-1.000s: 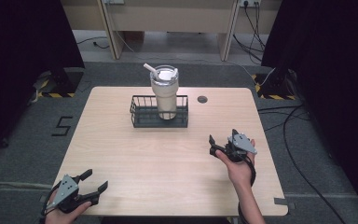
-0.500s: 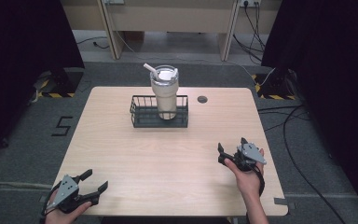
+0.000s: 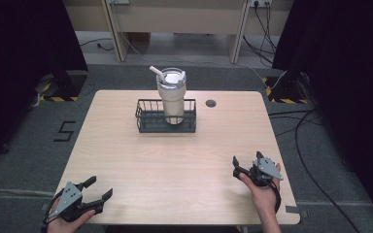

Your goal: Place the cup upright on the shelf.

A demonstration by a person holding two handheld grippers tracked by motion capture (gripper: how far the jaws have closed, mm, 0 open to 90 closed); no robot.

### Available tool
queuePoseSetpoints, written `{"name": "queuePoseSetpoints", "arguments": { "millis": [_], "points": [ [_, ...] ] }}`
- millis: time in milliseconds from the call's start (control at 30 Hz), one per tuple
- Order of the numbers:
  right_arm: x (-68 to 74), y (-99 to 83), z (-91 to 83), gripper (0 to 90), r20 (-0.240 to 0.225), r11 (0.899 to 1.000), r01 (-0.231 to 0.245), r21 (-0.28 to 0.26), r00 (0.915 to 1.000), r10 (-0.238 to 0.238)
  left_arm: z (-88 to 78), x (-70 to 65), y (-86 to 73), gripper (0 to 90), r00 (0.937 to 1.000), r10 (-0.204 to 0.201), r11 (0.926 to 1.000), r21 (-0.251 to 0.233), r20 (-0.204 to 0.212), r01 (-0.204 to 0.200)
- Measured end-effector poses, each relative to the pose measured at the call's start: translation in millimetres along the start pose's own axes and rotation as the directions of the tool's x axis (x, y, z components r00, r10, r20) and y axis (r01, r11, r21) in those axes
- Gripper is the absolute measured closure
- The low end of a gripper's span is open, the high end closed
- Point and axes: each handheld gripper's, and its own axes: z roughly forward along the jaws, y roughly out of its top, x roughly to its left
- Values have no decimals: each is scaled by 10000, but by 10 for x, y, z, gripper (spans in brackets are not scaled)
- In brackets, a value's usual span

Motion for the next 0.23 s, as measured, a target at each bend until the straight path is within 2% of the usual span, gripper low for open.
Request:
{"name": "queuePoseSetpoints", "arguments": {
  "millis": [233],
  "points": [
    [8, 16, -19, 104, -52, 9999, -23, -143, 10000, 22, 5, -3, 3, 218, 10000, -4, 10000, -6, 12, 4]
  ]
}}
